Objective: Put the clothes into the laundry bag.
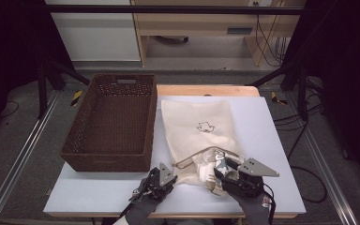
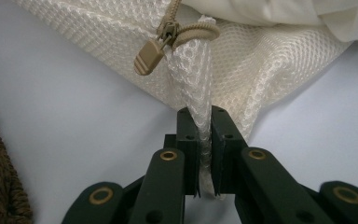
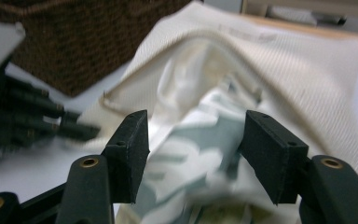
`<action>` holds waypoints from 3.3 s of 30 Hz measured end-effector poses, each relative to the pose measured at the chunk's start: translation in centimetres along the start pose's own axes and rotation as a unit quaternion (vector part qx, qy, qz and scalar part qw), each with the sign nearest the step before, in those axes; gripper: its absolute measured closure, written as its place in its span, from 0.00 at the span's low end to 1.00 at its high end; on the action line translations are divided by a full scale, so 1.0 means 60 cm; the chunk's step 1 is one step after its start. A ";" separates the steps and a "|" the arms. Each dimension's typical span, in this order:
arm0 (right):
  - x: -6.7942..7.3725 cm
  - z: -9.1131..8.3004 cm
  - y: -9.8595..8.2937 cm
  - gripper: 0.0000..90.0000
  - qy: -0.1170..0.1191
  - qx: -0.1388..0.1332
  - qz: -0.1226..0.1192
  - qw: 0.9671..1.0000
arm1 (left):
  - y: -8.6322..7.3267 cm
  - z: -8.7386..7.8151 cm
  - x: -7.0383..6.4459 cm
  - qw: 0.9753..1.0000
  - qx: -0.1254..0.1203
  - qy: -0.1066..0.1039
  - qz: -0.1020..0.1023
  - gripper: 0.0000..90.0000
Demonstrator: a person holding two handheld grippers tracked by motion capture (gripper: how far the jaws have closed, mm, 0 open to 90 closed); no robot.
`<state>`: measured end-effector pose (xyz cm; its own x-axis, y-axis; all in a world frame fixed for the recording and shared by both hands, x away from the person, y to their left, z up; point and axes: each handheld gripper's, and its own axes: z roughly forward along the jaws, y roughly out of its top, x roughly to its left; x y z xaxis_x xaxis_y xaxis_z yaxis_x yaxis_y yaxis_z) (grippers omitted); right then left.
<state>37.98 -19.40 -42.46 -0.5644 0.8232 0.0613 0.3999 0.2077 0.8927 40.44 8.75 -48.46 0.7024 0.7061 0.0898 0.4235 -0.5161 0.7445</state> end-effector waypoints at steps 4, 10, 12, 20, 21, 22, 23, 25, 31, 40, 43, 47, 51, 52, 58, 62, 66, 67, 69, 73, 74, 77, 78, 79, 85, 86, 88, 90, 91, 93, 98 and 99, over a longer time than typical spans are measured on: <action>0.003 0.014 -0.028 0.49 -0.007 0.021 0.012 1.000 | 0.000 0.001 0.001 1.000 -0.001 -0.004 -0.008 0.92; 0.012 0.053 -0.034 0.69 -0.045 0.062 -0.002 0.997 | 0.001 0.000 0.004 1.000 0.000 -0.010 -0.015 0.93; 0.011 0.060 -0.029 0.79 -0.052 0.066 0.001 0.996 | 0.001 0.000 0.004 1.000 0.000 -0.012 -0.016 0.94; 0.023 0.102 0.035 0.90 -0.068 0.052 -0.004 0.996 | 0.002 -0.003 0.006 1.000 0.007 -0.022 -0.012 0.94; 0.023 0.114 0.040 0.90 -0.074 0.054 -0.004 0.996 | 0.002 -0.004 0.006 1.000 0.006 -0.023 -0.012 0.94; 0.023 0.127 0.042 0.89 -0.082 0.056 -0.005 0.995 | 0.001 -0.005 0.006 1.000 0.009 -0.023 -0.011 0.94; 0.023 0.140 0.042 0.89 -0.092 0.057 -0.005 0.994 | 0.001 -0.005 0.006 1.000 0.007 -0.024 -0.011 0.94; 0.021 0.163 0.037 0.87 -0.118 0.049 -0.015 0.992 | 0.000 -0.006 0.007 1.000 0.008 -0.025 -0.011 0.94; 0.007 0.168 0.020 0.75 -0.099 0.018 0.010 0.995 | 0.000 -0.006 0.008 1.000 0.009 -0.026 -0.008 0.94; 0.010 0.075 0.013 0.49 -0.048 -0.018 -0.006 0.999 | -0.001 -0.005 0.006 1.000 0.006 -0.023 -0.009 0.93; 0.017 0.052 -0.005 0.46 -0.044 -0.014 -0.013 0.999 | -0.001 -0.005 0.006 1.000 0.006 -0.020 -0.007 0.93; 0.024 0.066 -0.037 0.47 -0.041 0.024 -0.019 0.999 | -0.001 -0.005 0.006 1.000 0.006 -0.020 -0.005 0.93; 0.025 0.098 -0.047 0.67 -0.048 0.046 -0.022 0.998 | -0.002 -0.004 0.006 1.000 0.004 -0.021 -0.005 0.93; 0.024 0.103 -0.047 0.71 -0.049 0.050 -0.018 0.997 | -0.002 -0.004 0.006 1.000 0.005 -0.021 -0.003 0.93; 0.030 0.119 -0.021 0.82 -0.065 0.048 -0.026 0.996 | -0.002 -0.005 0.006 1.000 0.006 -0.021 -0.004 0.93; 0.028 0.145 0.014 0.84 -0.070 0.030 -0.018 0.997 | -0.002 -0.004 0.006 1.000 0.004 -0.022 -0.006 0.93; 0.023 0.196 0.026 0.83 -0.114 0.043 -0.025 0.992 | -0.002 -0.004 0.006 1.000 0.004 -0.022 -0.005 0.93; 0.021 0.209 0.023 0.82 -0.127 0.046 -0.027 0.990 | -0.002 -0.005 0.007 1.000 0.006 -0.022 -0.003 0.93; 0.016 0.227 0.017 0.81 -0.141 0.046 -0.025 0.989 | -0.002 -0.005 0.006 1.000 0.005 -0.022 -0.003 0.93; 0.014 0.213 0.017 0.73 -0.113 0.033 -0.008 0.993 | -0.003 -0.004 0.006 1.000 0.002 -0.022 -0.005 0.93; 0.013 0.201 0.017 0.73 -0.103 0.027 -0.007 0.994 | -0.003 -0.004 0.006 1.000 0.002 -0.023 -0.006 0.93; 0.012 0.159 0.017 0.69 -0.080 0.003 -0.008 0.997 | -0.003 -0.004 0.006 1.000 0.002 -0.021 -0.005 0.93; 0.011 0.143 0.018 0.67 -0.080 0.000 -0.014 0.997 | -0.003 -0.004 0.005 1.000 0.002 -0.021 -0.006 0.93; 0.008 0.126 0.018 0.66 -0.085 -0.005 -0.020 0.996 | -0.003 -0.004 0.005 1.000 0.001 -0.020 -0.006 0.93; -0.030 0.052 -0.013 0.58 -0.138 0.013 -0.018 0.990 | -0.004 -0.005 0.006 1.000 0.001 -0.022 -0.007 0.93; -0.037 0.053 -0.024 0.58 -0.145 0.023 -0.015 0.989 | -0.004 -0.004 0.006 1.000 -0.001 -0.023 -0.007 0.93; -0.048 0.063 -0.041 0.59 -0.158 0.050 -0.010 0.986 | -0.004 -0.004 0.006 1.000 0.000 -0.022 -0.007 0.93; -0.054 0.076 -0.048 0.67 -0.160 0.070 -0.004 0.985 | -0.004 -0.004 0.007 1.000 -0.001 -0.023 -0.007 0.93; -0.054 0.082 -0.049 0.74 -0.161 0.084 -0.001 0.983 | -0.004 -0.004 0.007 1.000 -0.001 -0.024 -0.008 0.93; -0.053 0.089 -0.053 0.90 -0.164 0.103 -0.002 0.981 | -0.004 -0.004 0.008 1.000 -0.001 -0.025 -0.009 0.93; -0.056 0.057 -0.046 0.99 -0.174 0.095 0.003 0.980 | -0.004 -0.004 0.011 0.999 -0.001 -0.030 -0.018 0.93; -0.059 0.045 -0.044 0.99 -0.174 0.088 0.004 0.981 | -0.003 -0.005 0.010 0.999 0.002 -0.029 -0.019 0.93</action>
<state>40.84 -21.45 -46.23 -0.2924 0.9493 -0.1152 0.5396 0.2632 0.7997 40.61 9.44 -48.35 0.7170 0.6967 0.0232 0.4530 -0.4910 0.7441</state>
